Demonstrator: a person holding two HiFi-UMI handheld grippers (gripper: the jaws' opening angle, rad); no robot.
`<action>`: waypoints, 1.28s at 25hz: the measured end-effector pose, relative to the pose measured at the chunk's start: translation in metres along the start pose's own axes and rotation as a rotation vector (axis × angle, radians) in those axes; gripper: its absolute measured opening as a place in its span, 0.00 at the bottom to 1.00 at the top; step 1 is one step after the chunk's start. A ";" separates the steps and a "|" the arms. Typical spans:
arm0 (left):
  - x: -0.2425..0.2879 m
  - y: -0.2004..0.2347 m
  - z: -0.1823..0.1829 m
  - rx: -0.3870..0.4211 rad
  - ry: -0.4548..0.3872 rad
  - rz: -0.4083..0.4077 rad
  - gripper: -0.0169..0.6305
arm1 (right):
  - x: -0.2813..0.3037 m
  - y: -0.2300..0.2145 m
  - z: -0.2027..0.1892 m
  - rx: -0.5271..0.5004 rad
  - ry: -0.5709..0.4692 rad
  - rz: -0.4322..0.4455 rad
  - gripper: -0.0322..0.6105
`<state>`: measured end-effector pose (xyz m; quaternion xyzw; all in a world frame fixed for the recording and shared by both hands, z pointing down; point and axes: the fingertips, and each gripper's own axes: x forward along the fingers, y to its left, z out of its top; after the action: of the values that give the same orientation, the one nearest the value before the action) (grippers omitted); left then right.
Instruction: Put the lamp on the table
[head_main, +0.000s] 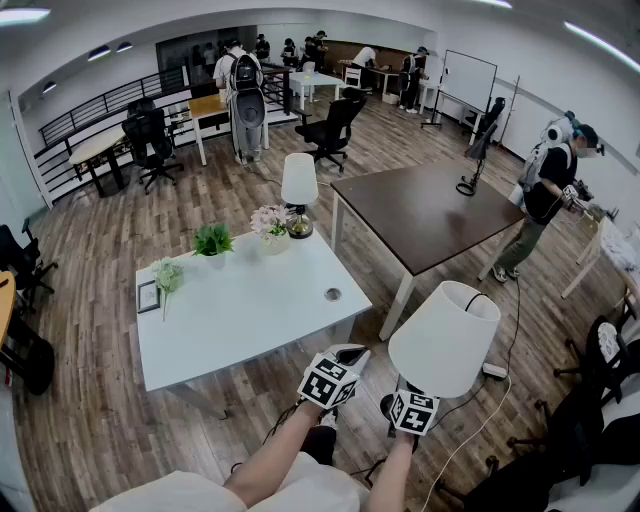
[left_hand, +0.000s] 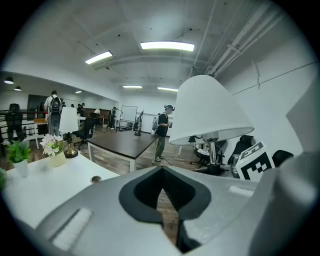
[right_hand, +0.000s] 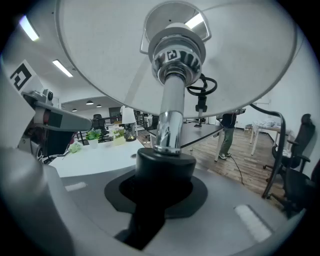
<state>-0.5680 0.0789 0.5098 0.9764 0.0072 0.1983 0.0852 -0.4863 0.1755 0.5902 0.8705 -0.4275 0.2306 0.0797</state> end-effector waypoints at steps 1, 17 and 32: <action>0.005 0.000 0.001 0.006 0.002 -0.005 0.03 | 0.003 -0.003 0.001 -0.002 -0.001 0.000 0.21; 0.121 0.014 0.066 -0.001 -0.040 -0.044 0.03 | 0.064 -0.087 0.040 0.011 0.020 0.000 0.21; 0.269 0.035 0.142 -0.002 -0.036 -0.083 0.03 | 0.142 -0.200 0.099 0.030 -0.014 -0.025 0.22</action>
<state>-0.2654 0.0337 0.4911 0.9786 0.0457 0.1771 0.0944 -0.2220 0.1662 0.5811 0.8783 -0.4138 0.2300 0.0663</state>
